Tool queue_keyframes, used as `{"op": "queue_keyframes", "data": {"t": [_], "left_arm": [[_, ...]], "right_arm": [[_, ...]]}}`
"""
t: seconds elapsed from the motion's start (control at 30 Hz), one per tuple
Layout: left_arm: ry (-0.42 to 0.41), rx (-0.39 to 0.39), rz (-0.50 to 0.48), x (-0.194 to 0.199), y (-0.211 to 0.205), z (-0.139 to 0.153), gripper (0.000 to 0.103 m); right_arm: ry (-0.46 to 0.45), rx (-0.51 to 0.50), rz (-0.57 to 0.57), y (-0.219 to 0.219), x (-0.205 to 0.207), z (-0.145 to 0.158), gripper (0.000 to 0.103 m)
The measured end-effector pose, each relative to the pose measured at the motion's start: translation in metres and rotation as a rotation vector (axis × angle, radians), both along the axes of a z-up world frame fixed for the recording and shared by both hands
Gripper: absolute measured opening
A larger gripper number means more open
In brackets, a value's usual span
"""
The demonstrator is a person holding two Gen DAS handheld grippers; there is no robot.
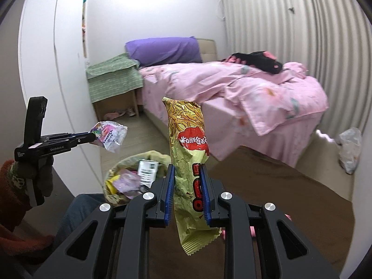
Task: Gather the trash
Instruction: 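Carry both held items over the bin and open both tools to drop them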
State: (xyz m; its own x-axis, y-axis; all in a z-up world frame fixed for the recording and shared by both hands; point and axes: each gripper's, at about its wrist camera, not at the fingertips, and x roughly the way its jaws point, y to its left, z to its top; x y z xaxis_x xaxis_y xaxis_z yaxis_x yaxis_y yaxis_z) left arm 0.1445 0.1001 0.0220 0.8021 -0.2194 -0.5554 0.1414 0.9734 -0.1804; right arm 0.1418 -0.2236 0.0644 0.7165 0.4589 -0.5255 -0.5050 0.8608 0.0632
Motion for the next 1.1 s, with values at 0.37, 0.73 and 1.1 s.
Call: {"op": "queue_keyframes", "data": {"t": [0.37,0.73,1.1], "left_arm": [[0.094,0.008,0.061,0.014,0.037,-0.05,0.017],[0.22,0.004,0.022,0.039,0.033,-0.108,0.017],[0.304,0.043,-0.036,0.072,0.017,-0.145,0.017]], "right_arm": [[0.143,-0.019,0.118,0.079,0.054,-0.045,0.021],[0.436,-0.025,0.186,0.14,0.104,-0.136,0.021],[0.565,-0.172,0.219,0.201,0.169,-0.191,0.021]]}}
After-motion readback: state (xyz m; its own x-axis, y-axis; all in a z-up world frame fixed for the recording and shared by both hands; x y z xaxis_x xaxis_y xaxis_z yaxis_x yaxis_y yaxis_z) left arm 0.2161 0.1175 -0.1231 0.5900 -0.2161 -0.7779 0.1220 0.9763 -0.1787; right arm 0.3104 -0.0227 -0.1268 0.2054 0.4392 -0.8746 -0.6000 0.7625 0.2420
